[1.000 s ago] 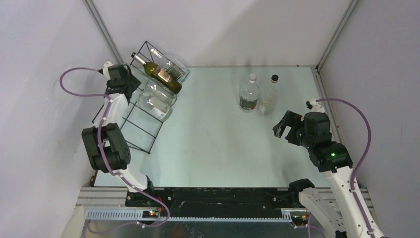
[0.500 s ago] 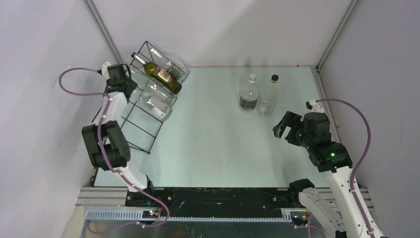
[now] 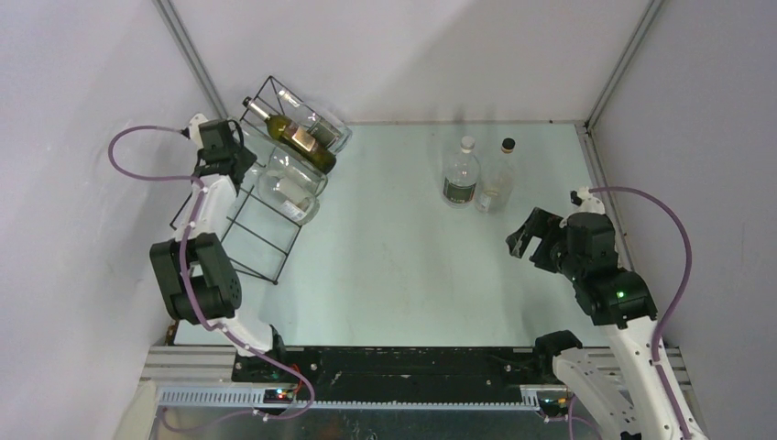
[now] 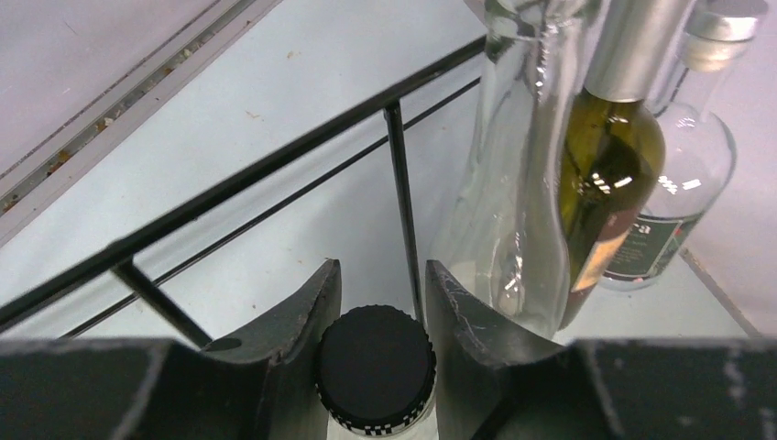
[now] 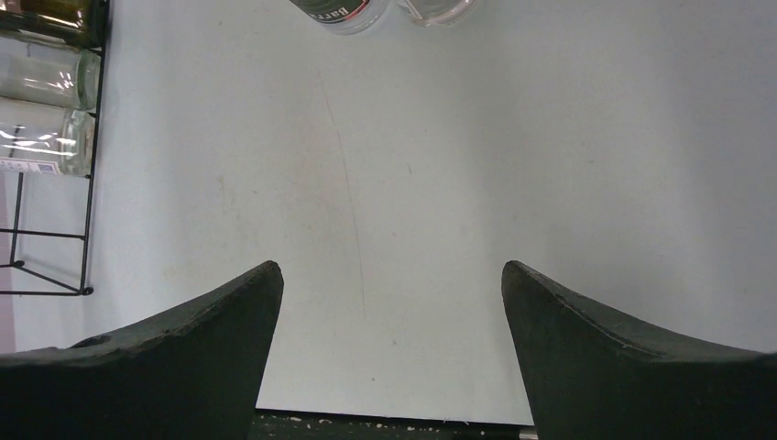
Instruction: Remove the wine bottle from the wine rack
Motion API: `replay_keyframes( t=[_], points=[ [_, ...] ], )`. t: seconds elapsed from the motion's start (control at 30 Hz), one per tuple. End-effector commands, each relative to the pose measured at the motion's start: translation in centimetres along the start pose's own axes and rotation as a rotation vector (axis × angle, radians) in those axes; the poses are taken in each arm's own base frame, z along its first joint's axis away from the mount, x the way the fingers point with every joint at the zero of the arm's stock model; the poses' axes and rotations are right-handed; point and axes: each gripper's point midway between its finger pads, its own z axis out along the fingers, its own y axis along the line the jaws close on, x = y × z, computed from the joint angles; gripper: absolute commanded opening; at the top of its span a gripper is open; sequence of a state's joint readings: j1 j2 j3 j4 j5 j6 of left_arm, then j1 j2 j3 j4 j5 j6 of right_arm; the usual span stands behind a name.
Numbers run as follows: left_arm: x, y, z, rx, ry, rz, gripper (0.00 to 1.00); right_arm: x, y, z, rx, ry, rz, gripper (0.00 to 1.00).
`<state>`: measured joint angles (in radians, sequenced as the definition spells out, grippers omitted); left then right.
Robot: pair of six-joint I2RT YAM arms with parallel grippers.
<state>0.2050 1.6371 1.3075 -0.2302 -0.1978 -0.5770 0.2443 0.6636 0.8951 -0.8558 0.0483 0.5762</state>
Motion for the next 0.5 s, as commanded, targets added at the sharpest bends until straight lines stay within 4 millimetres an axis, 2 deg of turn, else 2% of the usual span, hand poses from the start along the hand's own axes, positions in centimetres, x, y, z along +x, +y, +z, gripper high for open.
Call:
replay_keyframes(
  t=[0.0, 0.03, 0.23, 0.47],
  points=[
    [-6.4, -1.9, -4.3, 0.089, -0.205, 0.004, 0.00, -0.2, 0.2, -0.5, -0.017, -0.018, 0.015, 0.92],
    [-6.9, -2.1, -5.0, 0.101, -0.224, -0.002, 0.00, -0.2, 0.2, -0.5, -0.018, -0.018, 0.015, 0.92],
    [-7.3, -3.2, -7.1, 0.165, -0.253, 0.000, 0.00, -0.1, 0.3, -0.8, -0.027, -0.018, 0.017, 0.92],
    [-5.9, -5.1, -9.8, 0.228, -0.298, 0.080, 0.00, 0.0, -0.1, -1.0, -0.014, -0.022, 0.019, 0.91]
  ],
)
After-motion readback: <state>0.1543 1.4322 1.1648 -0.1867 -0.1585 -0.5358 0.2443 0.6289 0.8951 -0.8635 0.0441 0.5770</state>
